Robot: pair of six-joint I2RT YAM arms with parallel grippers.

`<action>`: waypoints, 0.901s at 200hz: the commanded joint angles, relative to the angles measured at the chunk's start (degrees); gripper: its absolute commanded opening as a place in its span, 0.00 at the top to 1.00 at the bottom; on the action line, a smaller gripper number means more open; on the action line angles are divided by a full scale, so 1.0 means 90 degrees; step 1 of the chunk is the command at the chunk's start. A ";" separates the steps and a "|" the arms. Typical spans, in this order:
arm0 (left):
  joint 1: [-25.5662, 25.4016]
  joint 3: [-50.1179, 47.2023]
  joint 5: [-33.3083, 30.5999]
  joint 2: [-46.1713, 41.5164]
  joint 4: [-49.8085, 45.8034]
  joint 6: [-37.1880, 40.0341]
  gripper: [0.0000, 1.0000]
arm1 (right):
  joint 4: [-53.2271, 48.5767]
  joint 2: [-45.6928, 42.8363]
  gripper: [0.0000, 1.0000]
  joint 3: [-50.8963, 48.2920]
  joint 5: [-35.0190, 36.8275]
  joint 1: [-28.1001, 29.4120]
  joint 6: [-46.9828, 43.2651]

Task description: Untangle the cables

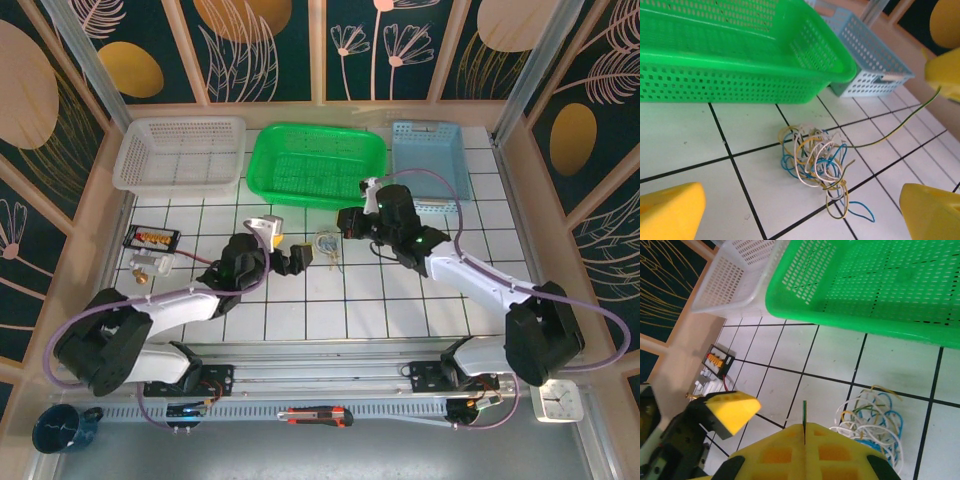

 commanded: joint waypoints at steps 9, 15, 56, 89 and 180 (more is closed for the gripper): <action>-0.0074 0.0224 0.0102 0.0350 0.0509 0.0449 0.01 | 0.0278 0.0224 1.00 0.0212 -0.0126 0.0159 0.0088; -0.0074 0.0268 0.0117 0.0426 0.0571 0.0492 0.01 | 0.0278 0.0269 1.00 0.0244 -0.0133 0.0189 0.0075; -0.0133 0.0513 0.0704 0.0998 0.0962 0.0809 0.02 | 0.0258 0.0472 1.00 0.0404 -0.0146 0.0380 0.0062; -0.0221 0.0579 0.1050 0.1341 0.1207 0.0927 0.06 | 0.0258 0.0530 1.00 0.0469 -0.0145 0.0465 0.0062; -0.0272 0.1171 0.0683 0.2282 0.1474 0.0877 0.21 | 0.0249 0.0369 1.00 0.0790 -0.0351 0.0669 0.0177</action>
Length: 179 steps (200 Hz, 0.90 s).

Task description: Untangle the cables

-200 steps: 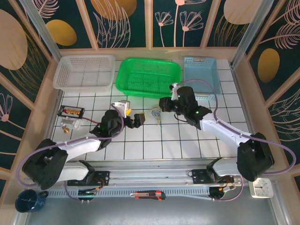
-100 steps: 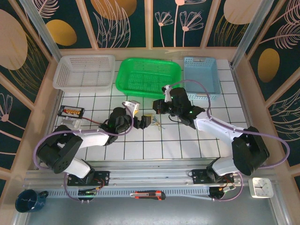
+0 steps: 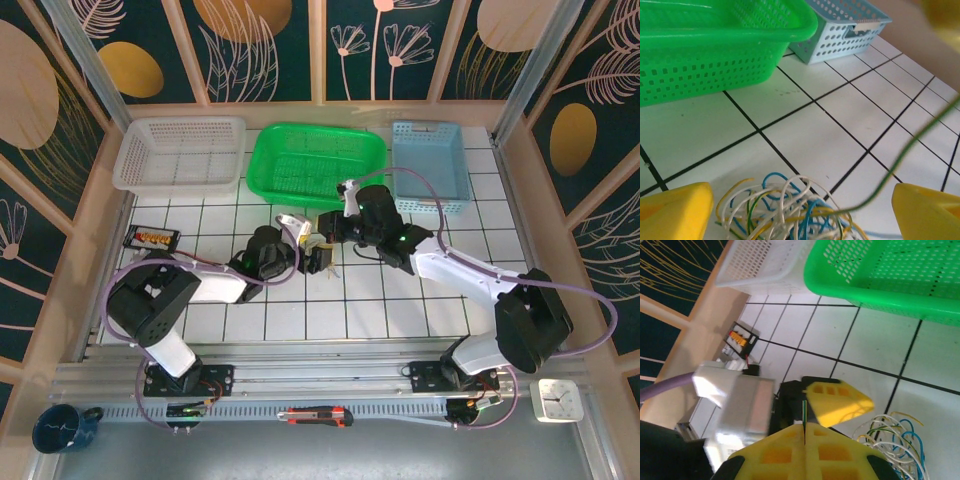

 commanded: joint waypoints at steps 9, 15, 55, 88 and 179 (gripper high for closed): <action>-0.0032 0.0279 0.0004 0.0402 0.0300 0.0043 0.27 | 0.0152 -0.0188 1.00 0.0371 -0.0156 0.0058 0.0143; -0.0034 0.0266 -0.0003 0.0468 0.0300 0.0038 0.31 | 0.0137 -0.0227 1.00 0.0414 -0.0157 0.0055 0.0143; -0.0032 -0.0135 -0.0139 0.0544 0.0439 0.0019 0.47 | 0.0121 -0.0547 1.00 0.0772 -0.0147 -0.0006 0.0123; -0.0033 -0.0477 -0.0269 0.0544 0.0616 -0.0035 0.50 | 0.0357 -0.0795 1.00 0.1022 -0.0299 -0.0185 0.0286; -0.0031 -0.0727 -0.0335 0.0388 0.0778 -0.0189 0.47 | 0.0620 -0.1438 1.00 0.1026 -0.0274 -0.0943 0.0602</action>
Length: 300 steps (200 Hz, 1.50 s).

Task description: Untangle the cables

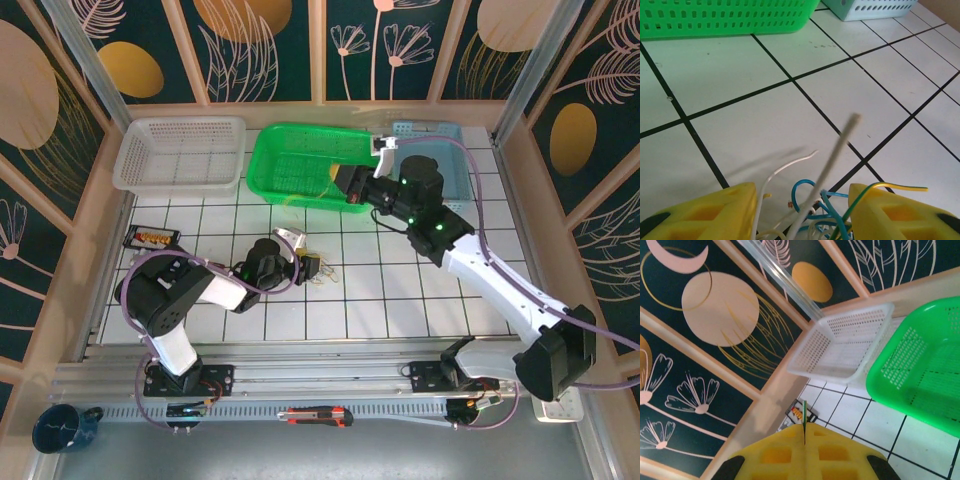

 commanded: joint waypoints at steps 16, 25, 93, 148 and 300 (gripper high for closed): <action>-0.0031 -0.0066 0.0027 -0.0146 0.0252 -0.0113 0.47 | 0.0270 -0.0386 1.00 -0.0001 0.0005 -0.0283 0.0176; -0.0024 -0.0068 0.0039 -0.0167 0.0235 -0.0137 0.46 | 0.0253 -0.0427 1.00 -0.0033 0.0006 -0.0378 0.0187; -0.0027 0.0019 0.0078 -0.1008 0.0014 -0.0492 0.20 | 0.0039 -0.0623 1.00 -0.0211 0.0150 -0.1118 0.0073; -0.0028 0.0132 -0.0213 -0.1762 -0.0484 -0.0734 0.01 | -0.0208 -0.0592 1.00 -0.0101 0.0457 -0.2158 -0.0245; -0.0029 0.0036 -0.1053 -0.2912 -0.1511 -0.1227 0.01 | -0.0204 0.2818 1.00 0.0989 0.2670 -0.3689 -0.1433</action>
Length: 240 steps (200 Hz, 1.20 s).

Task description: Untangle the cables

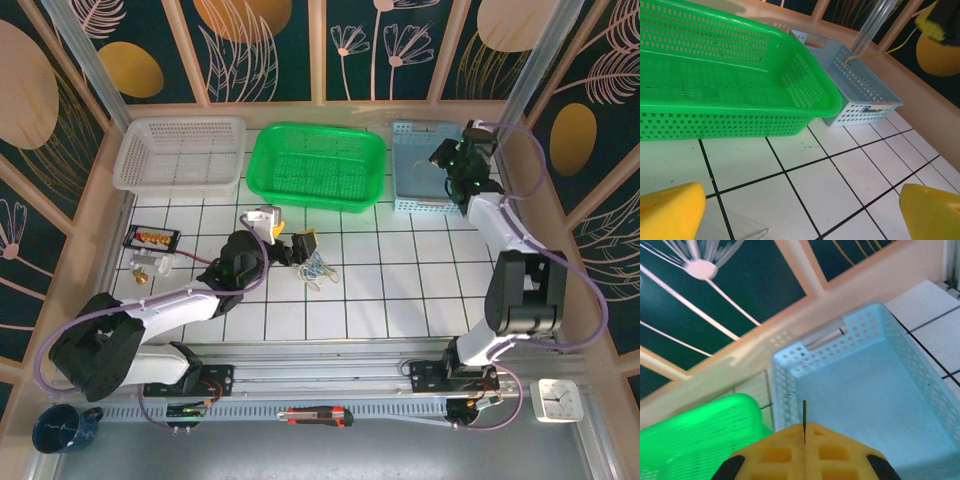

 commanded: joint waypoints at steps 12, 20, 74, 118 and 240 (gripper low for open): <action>-0.0027 0.0032 -0.0030 -0.0095 -0.0139 -0.0187 0.01 | 0.0005 0.0675 0.92 0.0511 0.0407 -0.0091 -0.0398; -0.0026 0.0020 -0.0045 -0.0103 -0.0130 -0.0206 0.01 | -0.0084 0.0785 0.80 0.0626 0.0281 -0.0116 -0.0452; -0.0025 -0.0024 -0.0093 -0.0058 -0.0034 -0.0322 0.01 | -0.0137 0.0183 0.57 0.0499 -0.0404 -0.0118 -0.0339; -0.0026 0.0010 -0.0142 0.0033 -0.0061 -0.0423 0.01 | 0.0092 -0.0668 0.56 -0.0246 -0.1166 -0.0024 0.0021; -0.0020 -0.0531 -0.0388 -0.0349 -0.0317 -0.1495 0.01 | 0.0545 -0.2300 0.46 -0.3140 -0.1367 0.3117 0.0650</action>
